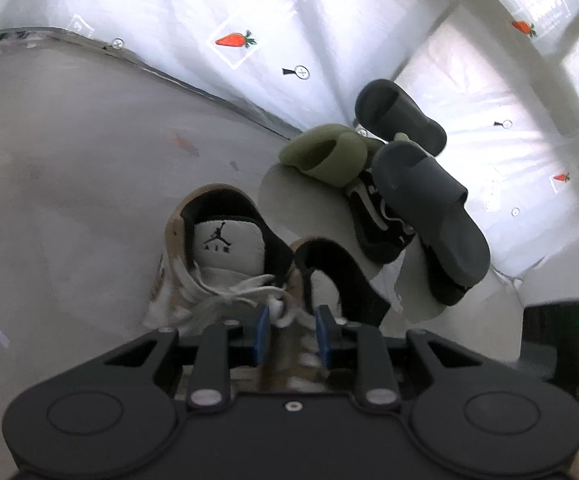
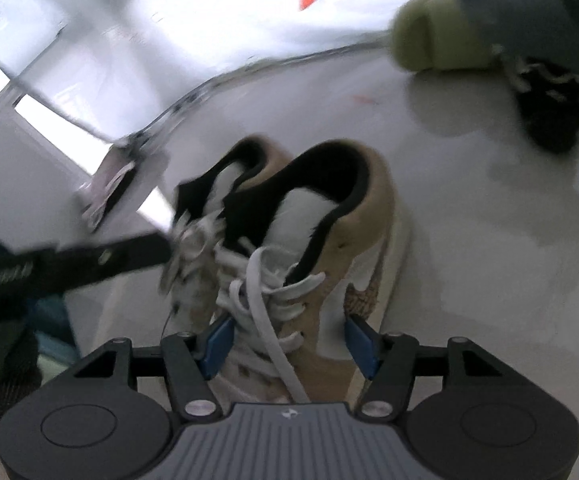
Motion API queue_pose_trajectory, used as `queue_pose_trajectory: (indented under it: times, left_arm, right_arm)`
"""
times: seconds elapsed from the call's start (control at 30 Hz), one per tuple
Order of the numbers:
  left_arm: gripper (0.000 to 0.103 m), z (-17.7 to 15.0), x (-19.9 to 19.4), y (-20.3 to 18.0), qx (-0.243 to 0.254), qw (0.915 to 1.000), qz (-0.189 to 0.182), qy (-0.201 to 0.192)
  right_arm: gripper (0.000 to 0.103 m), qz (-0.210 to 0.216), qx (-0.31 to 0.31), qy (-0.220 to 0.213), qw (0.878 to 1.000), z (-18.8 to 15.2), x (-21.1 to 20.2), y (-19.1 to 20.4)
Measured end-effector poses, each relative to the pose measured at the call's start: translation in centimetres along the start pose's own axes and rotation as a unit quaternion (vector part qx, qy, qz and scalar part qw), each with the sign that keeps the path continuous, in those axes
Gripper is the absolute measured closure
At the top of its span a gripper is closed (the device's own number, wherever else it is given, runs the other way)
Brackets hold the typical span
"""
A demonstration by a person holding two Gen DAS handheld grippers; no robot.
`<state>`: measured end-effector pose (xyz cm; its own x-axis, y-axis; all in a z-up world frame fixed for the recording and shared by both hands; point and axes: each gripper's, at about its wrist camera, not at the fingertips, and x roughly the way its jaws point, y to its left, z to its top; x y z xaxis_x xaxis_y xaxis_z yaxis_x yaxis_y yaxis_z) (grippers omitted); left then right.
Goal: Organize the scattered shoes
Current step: 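Open both tools and lift them away from the tan sneakers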
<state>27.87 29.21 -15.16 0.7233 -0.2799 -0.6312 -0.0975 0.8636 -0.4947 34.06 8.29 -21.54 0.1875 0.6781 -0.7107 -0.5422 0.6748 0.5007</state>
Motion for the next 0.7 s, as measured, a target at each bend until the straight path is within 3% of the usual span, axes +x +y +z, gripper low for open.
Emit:
queue_pose_trajectory:
  times: [0.17, 0.23, 0.3, 0.4, 0.43, 0.53, 0.6, 0.7]
  left_arm:
    - [0.079, -0.4, -0.8, -0.7, 0.011, 0.9999, 0.006, -0.003]
    - [0.072, -0.6, -1.1, -1.0, 0.015, 0.9998, 0.009, -0.004]
    - [0.066, -0.8, -1.5, -1.3, 0.020, 0.9997, 0.011, -0.005]
    - [0.062, -1.4, -1.3, -2.7, 0.039, 0.9992, 0.008, 0.002]
    - [0.060, -1.7, -1.1, -3.5, 0.049, 0.9987, 0.005, 0.006]
    - [0.040, -2.3, -0.2, -5.8, 0.068, 0.9977, -0.004, 0.008]
    - [0.028, -3.0, 0.7, -8.0, 0.070, 0.9973, -0.015, -0.016]
    - [0.026, -2.9, 2.6, -11.2, 0.072, 0.9967, -0.016, -0.033]
  right_arm:
    - [0.040, 0.015, 0.034, -0.031, 0.999, -0.7, -0.6, -0.3]
    - [0.040, 0.014, 0.062, -0.053, 0.997, -1.0, -2.1, -1.1]
    - [0.027, -0.013, 0.072, -0.081, 0.994, -1.5, -4.1, -1.6]
    - [0.018, -0.070, 0.086, -0.132, 0.985, -2.8, -7.5, -2.6]
    - [0.017, -0.084, 0.092, -0.143, 0.982, -3.2, -8.4, -2.9]
    - [0.017, -0.120, 0.126, -0.172, 0.970, -5.4, -11.6, -4.7]
    - [0.017, -0.134, 0.150, -0.181, 0.963, -7.0, -13.8, -6.0]
    - [0.017, -0.157, 0.162, -0.185, 0.957, -8.7, -16.6, -7.4]
